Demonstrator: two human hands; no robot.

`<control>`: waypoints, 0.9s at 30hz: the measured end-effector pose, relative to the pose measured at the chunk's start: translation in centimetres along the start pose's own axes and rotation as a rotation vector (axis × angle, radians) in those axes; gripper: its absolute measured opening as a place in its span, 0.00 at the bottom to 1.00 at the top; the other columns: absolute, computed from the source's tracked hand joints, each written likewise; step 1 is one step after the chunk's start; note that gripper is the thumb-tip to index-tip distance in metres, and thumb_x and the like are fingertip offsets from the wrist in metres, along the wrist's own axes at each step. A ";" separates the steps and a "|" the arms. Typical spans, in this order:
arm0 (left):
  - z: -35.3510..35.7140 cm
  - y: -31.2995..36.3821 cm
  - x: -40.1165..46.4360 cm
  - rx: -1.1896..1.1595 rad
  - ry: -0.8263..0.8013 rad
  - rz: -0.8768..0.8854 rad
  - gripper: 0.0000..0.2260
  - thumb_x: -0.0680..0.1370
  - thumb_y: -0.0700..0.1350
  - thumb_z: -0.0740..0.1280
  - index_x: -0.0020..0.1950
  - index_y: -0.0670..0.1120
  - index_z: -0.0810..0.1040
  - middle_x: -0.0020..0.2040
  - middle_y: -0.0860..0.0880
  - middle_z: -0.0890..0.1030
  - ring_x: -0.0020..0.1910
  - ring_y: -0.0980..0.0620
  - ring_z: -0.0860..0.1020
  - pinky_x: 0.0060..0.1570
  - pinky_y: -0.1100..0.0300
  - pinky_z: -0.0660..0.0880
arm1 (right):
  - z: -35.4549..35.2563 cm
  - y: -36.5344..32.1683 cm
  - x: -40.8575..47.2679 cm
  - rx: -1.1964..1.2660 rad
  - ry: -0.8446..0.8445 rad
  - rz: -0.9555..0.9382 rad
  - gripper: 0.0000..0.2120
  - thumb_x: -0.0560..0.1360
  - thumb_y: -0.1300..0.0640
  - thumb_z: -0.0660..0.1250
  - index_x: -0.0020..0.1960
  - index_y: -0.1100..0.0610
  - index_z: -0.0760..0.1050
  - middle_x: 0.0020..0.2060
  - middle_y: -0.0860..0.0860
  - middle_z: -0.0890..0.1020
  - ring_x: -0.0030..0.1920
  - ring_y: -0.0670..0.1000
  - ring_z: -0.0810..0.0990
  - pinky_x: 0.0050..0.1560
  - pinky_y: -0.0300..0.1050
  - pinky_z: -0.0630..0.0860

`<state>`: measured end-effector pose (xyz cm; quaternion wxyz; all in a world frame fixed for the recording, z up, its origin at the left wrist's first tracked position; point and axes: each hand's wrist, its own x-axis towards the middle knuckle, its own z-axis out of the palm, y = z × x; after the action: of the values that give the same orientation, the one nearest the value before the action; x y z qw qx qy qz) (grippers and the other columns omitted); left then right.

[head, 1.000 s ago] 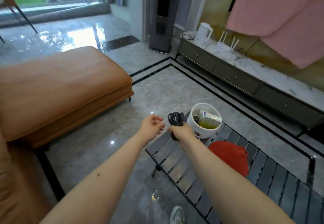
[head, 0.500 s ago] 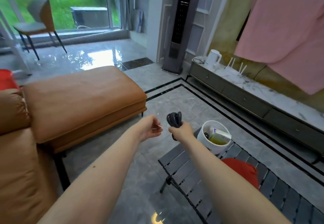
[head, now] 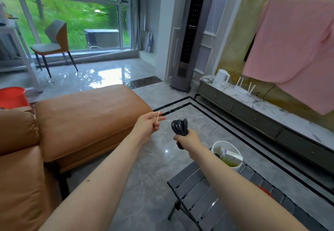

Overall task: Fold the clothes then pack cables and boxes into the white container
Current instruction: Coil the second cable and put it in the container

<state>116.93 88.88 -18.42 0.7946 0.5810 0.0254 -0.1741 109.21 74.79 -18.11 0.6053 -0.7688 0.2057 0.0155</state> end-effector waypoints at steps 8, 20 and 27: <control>-0.2 0.1 -1.5 0.362 -0.280 0.099 0.31 0.71 0.43 0.74 0.71 0.43 0.68 0.69 0.43 0.73 0.48 0.51 0.84 0.46 0.62 0.81 | -0.9 -1.2 0.0 -0.122 -0.024 -0.026 0.03 0.72 0.67 0.65 0.43 0.61 0.74 0.33 0.56 0.71 0.33 0.52 0.70 0.32 0.42 0.68; 2.7 2.1 -3.7 0.703 -0.436 0.257 0.33 0.70 0.48 0.75 0.73 0.53 0.66 0.73 0.56 0.67 0.64 0.54 0.75 0.65 0.54 0.73 | -2.1 -2.3 -1.2 -0.543 -0.107 -0.089 0.10 0.73 0.67 0.64 0.53 0.64 0.75 0.40 0.57 0.77 0.31 0.49 0.75 0.29 0.38 0.74; 3.7 1.3 -4.0 0.713 -0.438 0.331 0.13 0.71 0.42 0.74 0.55 0.46 0.81 0.53 0.55 0.82 0.54 0.56 0.79 0.52 0.67 0.75 | -3.2 -2.4 -1.4 -0.875 -0.035 -0.227 0.06 0.70 0.64 0.64 0.47 0.59 0.74 0.37 0.53 0.77 0.38 0.54 0.76 0.37 0.45 0.75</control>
<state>113.00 86.79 -15.07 0.5484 0.7644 -0.2981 -0.1614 107.99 72.65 -14.70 0.2248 -0.9696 0.0842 0.0474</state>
